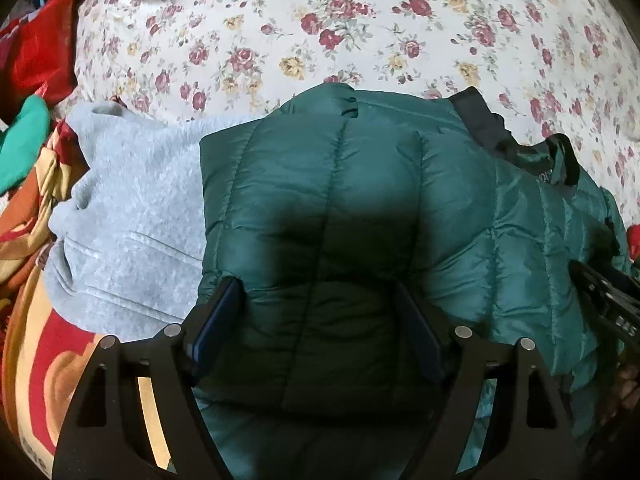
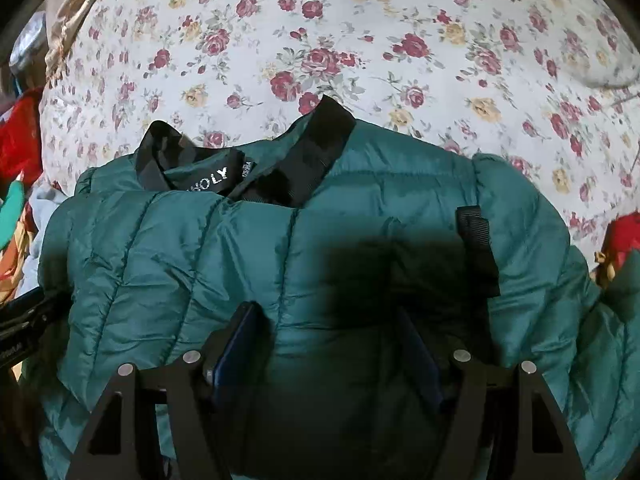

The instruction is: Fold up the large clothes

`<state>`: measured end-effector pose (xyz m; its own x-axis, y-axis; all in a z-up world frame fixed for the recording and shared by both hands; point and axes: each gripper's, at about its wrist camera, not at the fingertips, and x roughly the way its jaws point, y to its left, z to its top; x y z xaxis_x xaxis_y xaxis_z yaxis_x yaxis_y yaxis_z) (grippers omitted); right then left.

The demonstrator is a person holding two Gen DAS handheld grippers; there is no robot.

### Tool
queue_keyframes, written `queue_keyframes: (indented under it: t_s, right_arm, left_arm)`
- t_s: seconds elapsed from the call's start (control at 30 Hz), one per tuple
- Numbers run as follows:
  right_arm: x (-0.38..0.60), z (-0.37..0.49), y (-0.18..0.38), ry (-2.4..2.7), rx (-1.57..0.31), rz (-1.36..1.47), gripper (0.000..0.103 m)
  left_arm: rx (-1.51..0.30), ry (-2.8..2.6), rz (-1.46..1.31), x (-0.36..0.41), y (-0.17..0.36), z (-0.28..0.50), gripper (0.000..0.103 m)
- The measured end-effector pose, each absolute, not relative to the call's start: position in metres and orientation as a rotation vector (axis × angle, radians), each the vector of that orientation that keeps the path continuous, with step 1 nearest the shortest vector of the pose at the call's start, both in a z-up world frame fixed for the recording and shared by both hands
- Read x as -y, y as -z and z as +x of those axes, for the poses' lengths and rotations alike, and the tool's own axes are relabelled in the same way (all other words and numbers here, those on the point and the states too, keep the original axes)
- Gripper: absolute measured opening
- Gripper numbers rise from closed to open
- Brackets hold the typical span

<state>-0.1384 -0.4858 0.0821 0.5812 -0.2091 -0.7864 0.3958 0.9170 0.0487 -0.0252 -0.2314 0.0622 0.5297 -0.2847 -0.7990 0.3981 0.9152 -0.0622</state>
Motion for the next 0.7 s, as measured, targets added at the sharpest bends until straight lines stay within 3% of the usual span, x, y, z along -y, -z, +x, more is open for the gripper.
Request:
queue_keyframes:
  t_s: [0.23, 0.33, 0.4, 0.7]
  right_arm:
    - [0.479, -0.189, -0.113, 0.295, -0.815, 0.264, 0.069]
    - [0.480, -0.195, -0.103, 0.291, -0.849, 0.266, 0.068]
    - [0.485, -0.191, -0.090, 0.308, -0.885, 0.277, 0.062]
    - [0.488, -0.185, -0.087, 0.356, -0.896, 0.284, 0.062]
  left_arm:
    - [-0.917, 0.404, 0.140, 0.232, -0.058, -0.025, 0.081]
    - [-0.907, 0.406, 0.147, 0.234, -0.056, -0.028, 0.083]
    - [-0.896, 0.403, 0.157, 0.236, -0.055, -0.029, 0.084]
    - [-0.877, 0.402, 0.153, 0.232, -0.065, -0.040, 0.085]
